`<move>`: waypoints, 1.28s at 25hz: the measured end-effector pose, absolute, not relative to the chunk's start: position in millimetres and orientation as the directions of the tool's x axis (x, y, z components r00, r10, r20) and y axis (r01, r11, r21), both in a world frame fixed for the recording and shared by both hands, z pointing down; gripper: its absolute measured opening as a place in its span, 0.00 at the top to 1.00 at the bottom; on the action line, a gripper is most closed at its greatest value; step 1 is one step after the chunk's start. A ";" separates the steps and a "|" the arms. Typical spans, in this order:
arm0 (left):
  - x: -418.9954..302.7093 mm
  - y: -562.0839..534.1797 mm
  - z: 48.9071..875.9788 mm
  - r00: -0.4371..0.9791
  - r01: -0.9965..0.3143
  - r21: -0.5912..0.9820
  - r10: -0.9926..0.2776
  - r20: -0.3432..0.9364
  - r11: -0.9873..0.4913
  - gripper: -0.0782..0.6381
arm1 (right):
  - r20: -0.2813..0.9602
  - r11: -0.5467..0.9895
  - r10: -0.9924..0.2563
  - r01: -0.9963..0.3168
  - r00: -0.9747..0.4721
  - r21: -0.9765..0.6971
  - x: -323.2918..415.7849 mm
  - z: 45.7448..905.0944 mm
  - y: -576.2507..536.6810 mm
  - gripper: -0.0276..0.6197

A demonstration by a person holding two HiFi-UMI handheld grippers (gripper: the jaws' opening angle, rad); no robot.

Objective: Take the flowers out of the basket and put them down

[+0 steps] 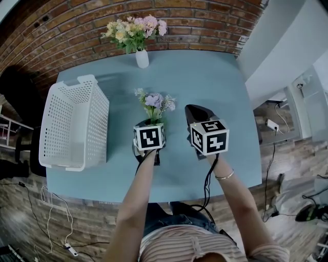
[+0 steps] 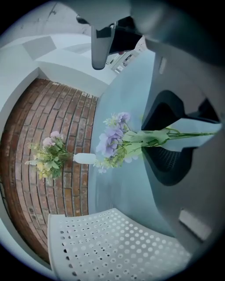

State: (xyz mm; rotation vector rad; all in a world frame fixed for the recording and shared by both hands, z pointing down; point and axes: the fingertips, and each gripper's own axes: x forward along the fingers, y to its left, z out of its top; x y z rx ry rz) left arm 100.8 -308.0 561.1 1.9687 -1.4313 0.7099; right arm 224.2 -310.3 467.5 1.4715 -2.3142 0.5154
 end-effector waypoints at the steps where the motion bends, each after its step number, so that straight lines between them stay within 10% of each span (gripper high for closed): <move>1: 99.3 -306.7 559.2 0.276 -0.958 0.154 -0.646 0.711 -0.241 0.70 | 0.469 0.395 -0.787 -0.911 -0.402 -0.117 224.0 465.3 -309.6 0.95; 10: 82.3 -300.9 500.9 0.297 -0.953 0.132 -0.765 0.572 -0.271 0.87 | 0.390 0.406 -0.814 -0.902 -0.430 -0.148 218.8 436.8 -294.2 0.95; 32: 62.1 -238.3 366.2 0.491 -0.870 0.144 -0.856 0.161 -0.472 0.87 | 0.211 0.406 -0.877 -0.901 -0.432 -0.154 230.4 372.5 -222.1 0.95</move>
